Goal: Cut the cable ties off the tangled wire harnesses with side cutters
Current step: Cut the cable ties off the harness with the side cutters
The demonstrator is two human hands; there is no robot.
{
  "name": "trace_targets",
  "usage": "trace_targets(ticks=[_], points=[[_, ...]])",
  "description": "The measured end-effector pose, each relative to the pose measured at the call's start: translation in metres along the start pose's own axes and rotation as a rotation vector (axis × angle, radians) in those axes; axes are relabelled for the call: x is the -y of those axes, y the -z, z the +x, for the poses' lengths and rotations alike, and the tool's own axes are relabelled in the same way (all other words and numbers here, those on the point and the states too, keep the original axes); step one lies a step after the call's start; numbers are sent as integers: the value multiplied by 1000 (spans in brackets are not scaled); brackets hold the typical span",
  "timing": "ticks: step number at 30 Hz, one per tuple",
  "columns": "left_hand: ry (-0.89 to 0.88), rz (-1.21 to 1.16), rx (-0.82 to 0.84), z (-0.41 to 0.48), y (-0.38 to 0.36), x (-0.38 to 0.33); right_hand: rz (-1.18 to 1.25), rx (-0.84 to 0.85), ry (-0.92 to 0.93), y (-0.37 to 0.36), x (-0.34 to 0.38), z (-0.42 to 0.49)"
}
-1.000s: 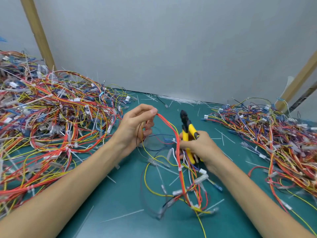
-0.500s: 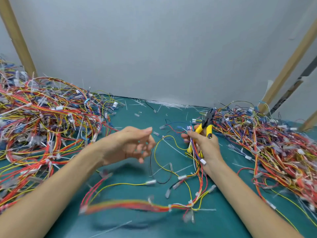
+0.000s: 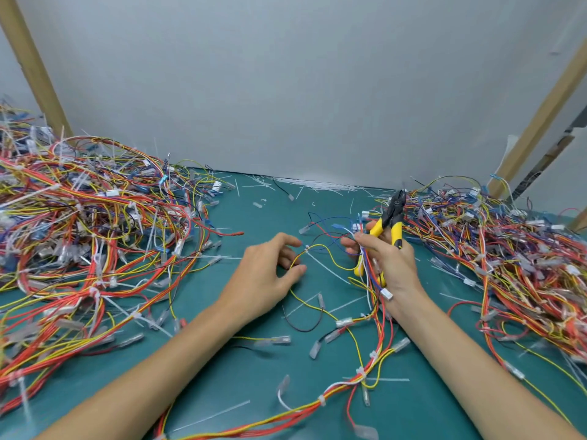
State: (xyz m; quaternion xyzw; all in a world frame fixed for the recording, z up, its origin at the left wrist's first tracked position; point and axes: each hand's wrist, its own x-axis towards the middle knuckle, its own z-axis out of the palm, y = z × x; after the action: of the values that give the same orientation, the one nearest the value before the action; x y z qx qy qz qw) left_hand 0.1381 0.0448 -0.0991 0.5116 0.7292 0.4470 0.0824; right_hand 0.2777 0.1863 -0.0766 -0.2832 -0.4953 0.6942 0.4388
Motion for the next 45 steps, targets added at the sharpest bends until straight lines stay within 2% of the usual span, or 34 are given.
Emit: trace_targets(ticks=[4, 9, 12, 17, 21, 25, 39, 45], points=[[-2, 12, -67, -1, 3, 0, -17, 11, -25, 0, 0, -2], [34, -91, -226, 2, 12, 0, -30, 43, -16, 1, -1, 1], [4, 20, -289, 3, 14, 1, -80, 81, -9, 1, -3, 1], [47, 113, -248, 2, 9, 3, -109, 101, 1, 2, -4, 1], [-51, 78, -203, 3, 8, 4, -121, 113, -2, 3, -5, 2], [-75, 69, -160, 1, 7, 4, -148, 121, -18, 5, -5, 2], [-84, 162, -230, 1, 5, 2, -152, 128, -18, 8, -7, 5], [-23, 83, -213, 3, 6, 4, -180, 127, -8, 6, -7, 3]])
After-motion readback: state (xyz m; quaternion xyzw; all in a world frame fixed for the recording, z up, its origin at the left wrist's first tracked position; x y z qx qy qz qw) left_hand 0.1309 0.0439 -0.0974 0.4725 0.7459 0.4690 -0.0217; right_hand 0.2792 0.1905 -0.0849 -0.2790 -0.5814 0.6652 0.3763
